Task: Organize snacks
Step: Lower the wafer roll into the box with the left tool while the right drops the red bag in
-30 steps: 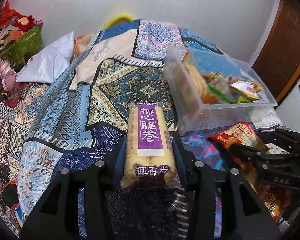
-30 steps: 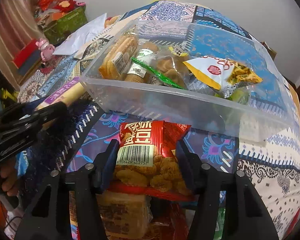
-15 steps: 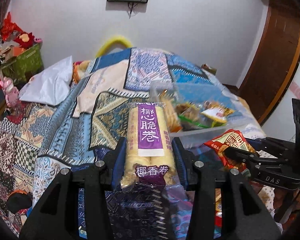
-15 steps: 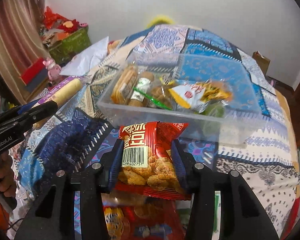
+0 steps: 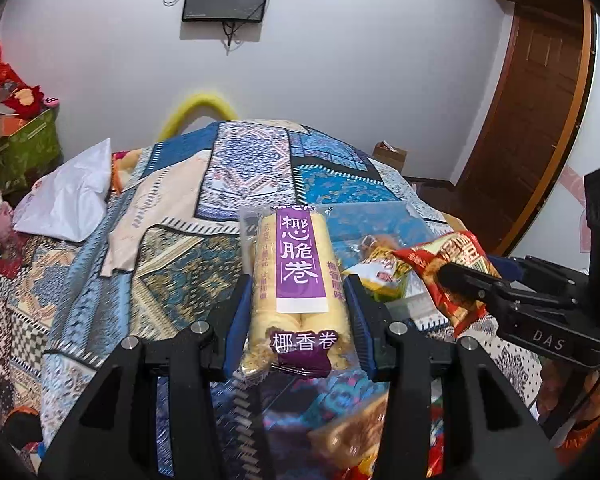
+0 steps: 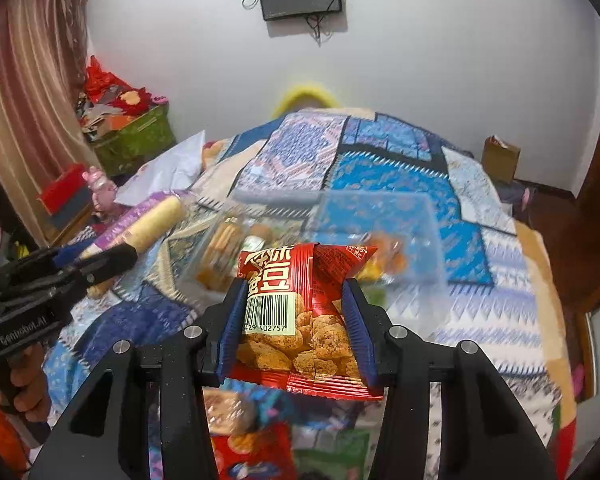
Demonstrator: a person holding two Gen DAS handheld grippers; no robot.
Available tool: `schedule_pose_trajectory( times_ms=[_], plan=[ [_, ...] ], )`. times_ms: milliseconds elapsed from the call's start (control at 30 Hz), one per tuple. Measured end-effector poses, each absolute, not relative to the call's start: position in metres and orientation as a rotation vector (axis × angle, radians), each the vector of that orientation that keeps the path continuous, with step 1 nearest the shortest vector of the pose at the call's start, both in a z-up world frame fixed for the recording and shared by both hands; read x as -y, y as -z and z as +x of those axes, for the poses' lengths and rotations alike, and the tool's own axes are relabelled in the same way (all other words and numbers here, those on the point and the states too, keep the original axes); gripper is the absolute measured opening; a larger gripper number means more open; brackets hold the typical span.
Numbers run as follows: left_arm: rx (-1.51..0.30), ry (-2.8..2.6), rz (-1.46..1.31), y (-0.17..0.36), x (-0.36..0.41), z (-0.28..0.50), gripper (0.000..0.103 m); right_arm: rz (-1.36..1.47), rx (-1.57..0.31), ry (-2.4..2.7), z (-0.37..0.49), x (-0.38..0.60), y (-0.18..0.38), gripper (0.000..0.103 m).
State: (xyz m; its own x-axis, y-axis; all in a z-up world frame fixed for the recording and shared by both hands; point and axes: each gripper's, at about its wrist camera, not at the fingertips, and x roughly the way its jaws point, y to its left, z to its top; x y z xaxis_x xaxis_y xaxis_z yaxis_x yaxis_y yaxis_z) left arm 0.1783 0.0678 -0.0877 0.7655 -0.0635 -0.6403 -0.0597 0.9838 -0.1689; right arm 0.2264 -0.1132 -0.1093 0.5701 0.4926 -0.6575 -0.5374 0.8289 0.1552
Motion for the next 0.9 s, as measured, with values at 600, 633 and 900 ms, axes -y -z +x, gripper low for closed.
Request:
schedule_pose_trajectory(
  times_ms=[600,633,900],
  plan=[
    [-0.818,-0.006,-0.175,0.149,-0.059,0.282,0.045,-0.042,-0.813,-0.579,0.315,0.089,0.141,0.044],
    [-0.825,-0.005,-0.180,0.152,-0.059,0.285,0.045,-0.048,-0.820,-0.580,0.317,0.086,0.144,0.044],
    [-0.853,0.010,-0.182,0.162,-0.056,0.293,0.046,-0.096,-0.859,-0.590,0.325,0.075,0.161,0.046]
  ],
)
